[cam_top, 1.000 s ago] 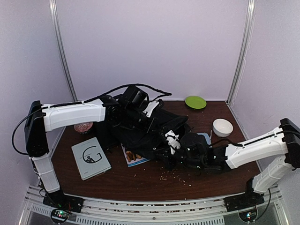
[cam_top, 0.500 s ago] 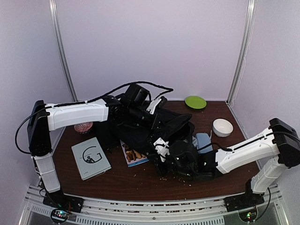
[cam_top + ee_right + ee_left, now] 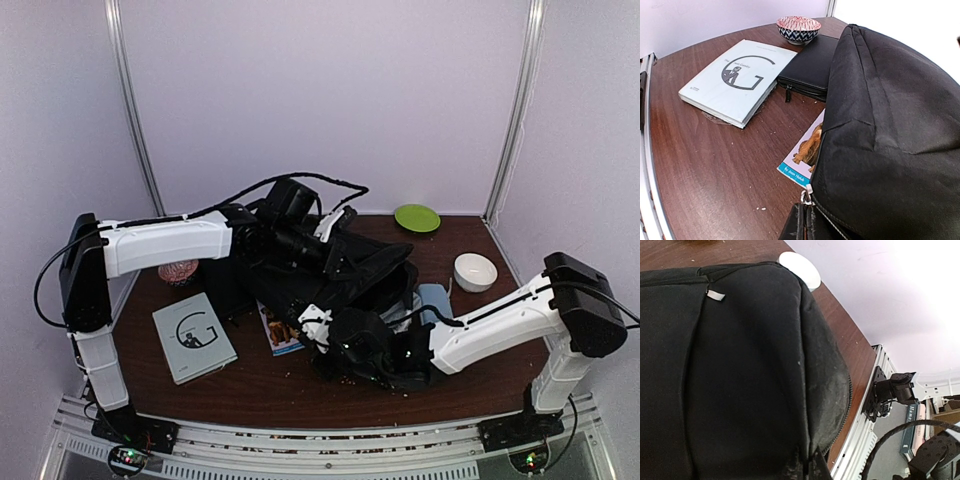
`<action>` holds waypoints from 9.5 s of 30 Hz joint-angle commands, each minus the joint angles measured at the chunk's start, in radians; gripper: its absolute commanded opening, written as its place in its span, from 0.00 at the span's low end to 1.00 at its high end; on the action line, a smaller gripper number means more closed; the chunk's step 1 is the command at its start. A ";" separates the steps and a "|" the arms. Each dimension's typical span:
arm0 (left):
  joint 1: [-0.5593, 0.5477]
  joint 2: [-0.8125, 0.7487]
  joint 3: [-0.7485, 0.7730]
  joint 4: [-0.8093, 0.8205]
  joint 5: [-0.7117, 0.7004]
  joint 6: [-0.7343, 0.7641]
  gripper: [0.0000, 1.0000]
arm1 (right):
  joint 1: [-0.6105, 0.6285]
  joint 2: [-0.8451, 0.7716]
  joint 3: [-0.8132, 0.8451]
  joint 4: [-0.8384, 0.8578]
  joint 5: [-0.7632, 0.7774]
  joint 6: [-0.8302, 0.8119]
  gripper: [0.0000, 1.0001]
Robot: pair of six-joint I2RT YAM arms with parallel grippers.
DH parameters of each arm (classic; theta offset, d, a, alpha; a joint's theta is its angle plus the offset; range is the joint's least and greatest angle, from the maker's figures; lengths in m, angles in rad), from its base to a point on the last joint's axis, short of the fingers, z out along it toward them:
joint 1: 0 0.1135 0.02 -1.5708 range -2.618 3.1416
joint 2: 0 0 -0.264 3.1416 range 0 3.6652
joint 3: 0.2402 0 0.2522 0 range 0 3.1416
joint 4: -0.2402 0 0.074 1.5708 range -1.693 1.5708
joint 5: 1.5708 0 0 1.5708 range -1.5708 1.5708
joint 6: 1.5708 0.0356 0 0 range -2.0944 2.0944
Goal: Pack the student bag
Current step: Unzip the student bag at the center of the board, then pick up the stationery from the center of the board, then place the stationery in the student bag.
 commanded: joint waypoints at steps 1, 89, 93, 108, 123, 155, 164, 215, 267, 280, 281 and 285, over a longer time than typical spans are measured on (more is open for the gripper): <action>-0.006 -0.006 0.056 0.263 0.091 -0.029 0.00 | 0.035 0.056 0.052 -0.052 -0.039 -0.054 0.00; -0.226 0.075 -0.014 -0.234 -0.824 0.588 0.64 | -0.308 -0.857 -0.460 -0.490 0.251 0.802 0.68; -0.223 0.028 -0.027 -0.217 -0.893 0.584 0.18 | -0.386 -0.850 -0.431 -0.638 0.270 0.823 0.74; -0.116 -0.242 -0.143 -0.118 -0.877 0.452 0.00 | -0.554 -0.669 -0.485 -0.563 0.072 0.735 0.87; -0.103 -0.335 -0.177 -0.074 -0.872 0.399 0.00 | -0.566 -0.508 -0.454 -0.513 0.029 0.708 0.88; -0.103 -0.312 -0.155 -0.039 -0.873 0.407 0.00 | -0.437 -1.082 -0.402 -0.655 -0.350 0.573 0.65; -0.115 -0.366 -0.146 0.049 -0.850 0.398 0.00 | -0.186 -0.740 -0.167 -0.597 -0.389 0.542 0.65; -0.175 -0.352 -0.198 0.390 -0.819 -0.069 0.00 | -0.352 0.356 0.287 0.273 0.116 1.441 0.64; 0.025 -0.281 -0.091 0.347 -0.769 -0.179 0.00 | -0.337 0.212 0.105 0.282 -0.110 1.205 0.99; 0.066 -0.414 -0.341 0.448 -0.728 -0.237 0.00 | -0.356 0.231 -0.015 0.594 -0.131 0.983 0.92; 0.075 -0.409 -0.326 0.434 -0.717 -0.235 0.00 | -0.354 0.228 -0.014 0.596 -0.143 0.953 0.92; 0.093 -0.361 -0.250 0.405 -0.687 -0.219 0.00 | -0.323 0.181 0.001 0.534 -0.153 0.833 0.92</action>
